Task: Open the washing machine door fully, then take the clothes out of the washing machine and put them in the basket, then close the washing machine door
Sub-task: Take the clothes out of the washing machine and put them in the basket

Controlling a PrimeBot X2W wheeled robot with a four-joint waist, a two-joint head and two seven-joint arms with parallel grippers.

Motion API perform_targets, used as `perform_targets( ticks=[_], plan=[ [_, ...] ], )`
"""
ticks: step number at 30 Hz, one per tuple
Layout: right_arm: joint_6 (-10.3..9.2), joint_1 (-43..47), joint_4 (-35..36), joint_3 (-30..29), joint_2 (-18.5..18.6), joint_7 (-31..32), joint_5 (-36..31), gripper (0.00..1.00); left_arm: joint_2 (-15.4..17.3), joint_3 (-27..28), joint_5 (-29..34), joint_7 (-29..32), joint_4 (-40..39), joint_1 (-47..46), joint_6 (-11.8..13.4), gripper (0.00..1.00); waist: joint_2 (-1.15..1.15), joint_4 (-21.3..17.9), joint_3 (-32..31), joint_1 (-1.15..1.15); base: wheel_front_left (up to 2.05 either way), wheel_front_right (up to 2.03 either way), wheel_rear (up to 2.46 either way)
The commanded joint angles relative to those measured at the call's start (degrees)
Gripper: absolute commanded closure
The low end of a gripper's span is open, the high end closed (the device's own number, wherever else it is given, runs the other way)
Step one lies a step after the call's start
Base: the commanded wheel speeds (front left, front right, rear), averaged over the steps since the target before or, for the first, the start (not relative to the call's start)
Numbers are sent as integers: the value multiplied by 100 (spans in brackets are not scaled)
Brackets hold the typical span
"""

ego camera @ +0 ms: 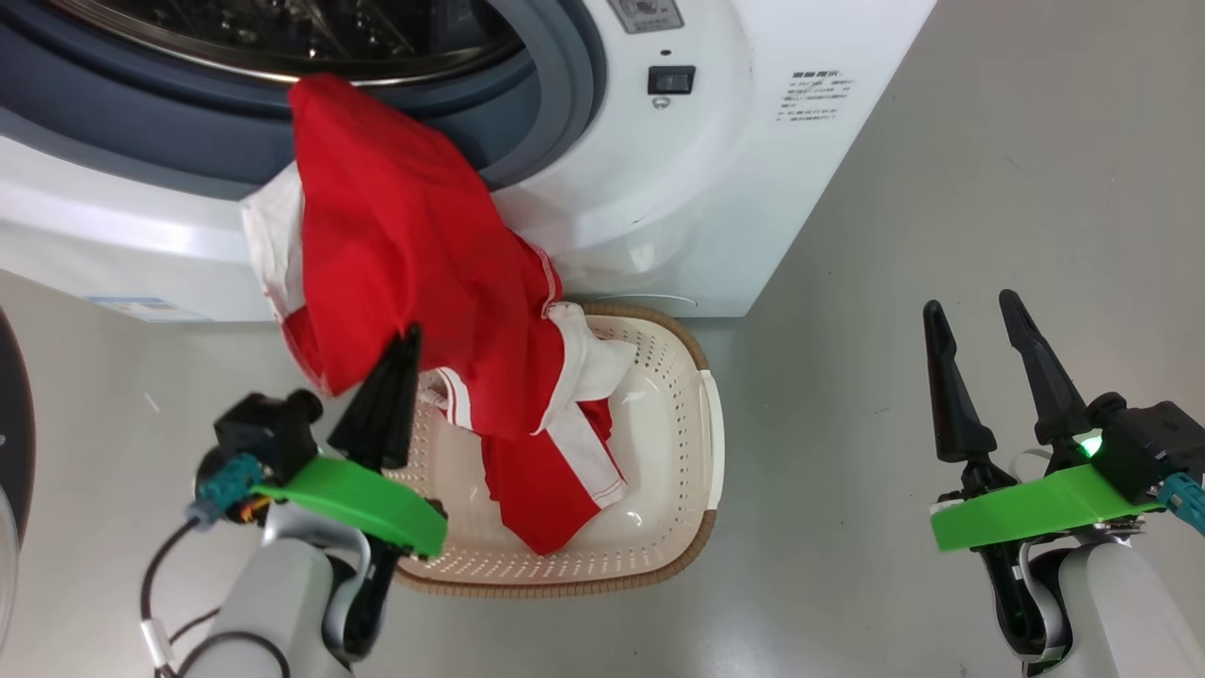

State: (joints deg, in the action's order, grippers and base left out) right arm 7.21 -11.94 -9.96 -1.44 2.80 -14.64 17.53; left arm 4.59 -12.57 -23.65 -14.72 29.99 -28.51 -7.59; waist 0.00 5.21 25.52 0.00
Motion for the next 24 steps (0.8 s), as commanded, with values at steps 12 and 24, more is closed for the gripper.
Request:
perform_targets(
  ticks=[12, 24],
  plan=[
    [28, -25, 116, 86, 8, -36, -85, 0, 81, -264, -263, -28, 340, 426, 10, 100, 0, -12, 17, 0, 0, 0, 0],
    [28, -80, 121, 97, 8, -36, -66, 0, 57, -692, -702, -28, 1150, 284, 10, 100, 0, -48, 84, 0, 0, 0, 0]
  ],
)
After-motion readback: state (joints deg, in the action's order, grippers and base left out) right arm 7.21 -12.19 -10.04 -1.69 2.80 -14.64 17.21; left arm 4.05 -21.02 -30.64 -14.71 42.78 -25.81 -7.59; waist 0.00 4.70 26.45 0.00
